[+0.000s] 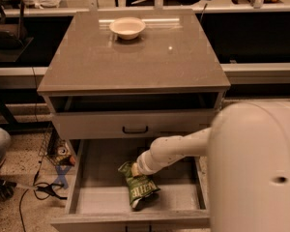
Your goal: Pick green jalapeno chip bag from middle drawer and place on counter
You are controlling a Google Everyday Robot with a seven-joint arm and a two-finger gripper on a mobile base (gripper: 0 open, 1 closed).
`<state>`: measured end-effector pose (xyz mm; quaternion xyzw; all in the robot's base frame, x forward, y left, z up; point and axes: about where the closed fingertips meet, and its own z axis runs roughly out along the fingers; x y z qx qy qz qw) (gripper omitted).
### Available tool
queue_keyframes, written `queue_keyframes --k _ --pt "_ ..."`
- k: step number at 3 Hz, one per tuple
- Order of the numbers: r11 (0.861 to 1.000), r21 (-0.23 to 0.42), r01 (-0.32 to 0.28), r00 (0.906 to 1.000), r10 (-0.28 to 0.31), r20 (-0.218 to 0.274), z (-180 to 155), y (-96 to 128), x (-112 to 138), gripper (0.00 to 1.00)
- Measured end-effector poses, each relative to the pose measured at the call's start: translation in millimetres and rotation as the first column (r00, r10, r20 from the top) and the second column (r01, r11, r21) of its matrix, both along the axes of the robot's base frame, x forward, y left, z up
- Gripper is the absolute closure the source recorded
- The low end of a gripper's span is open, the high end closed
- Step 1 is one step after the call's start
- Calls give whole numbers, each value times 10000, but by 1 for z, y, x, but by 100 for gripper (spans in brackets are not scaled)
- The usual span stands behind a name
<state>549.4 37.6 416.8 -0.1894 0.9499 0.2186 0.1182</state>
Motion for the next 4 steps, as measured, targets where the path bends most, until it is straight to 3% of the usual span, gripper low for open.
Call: queue_keyframes --k 1,2,3,4 --pt "9915 1102 -694 9965 637 547 33 5 -11 100" --pt "9721 2021 -1188 9894 987 1067 63 -8 -23 100" --pt "9746 1918 -1158 9839 861 1568 66 -48 -25 100" --pt "9746 1918 -1158 9839 861 1568 66 -48 -25 100"
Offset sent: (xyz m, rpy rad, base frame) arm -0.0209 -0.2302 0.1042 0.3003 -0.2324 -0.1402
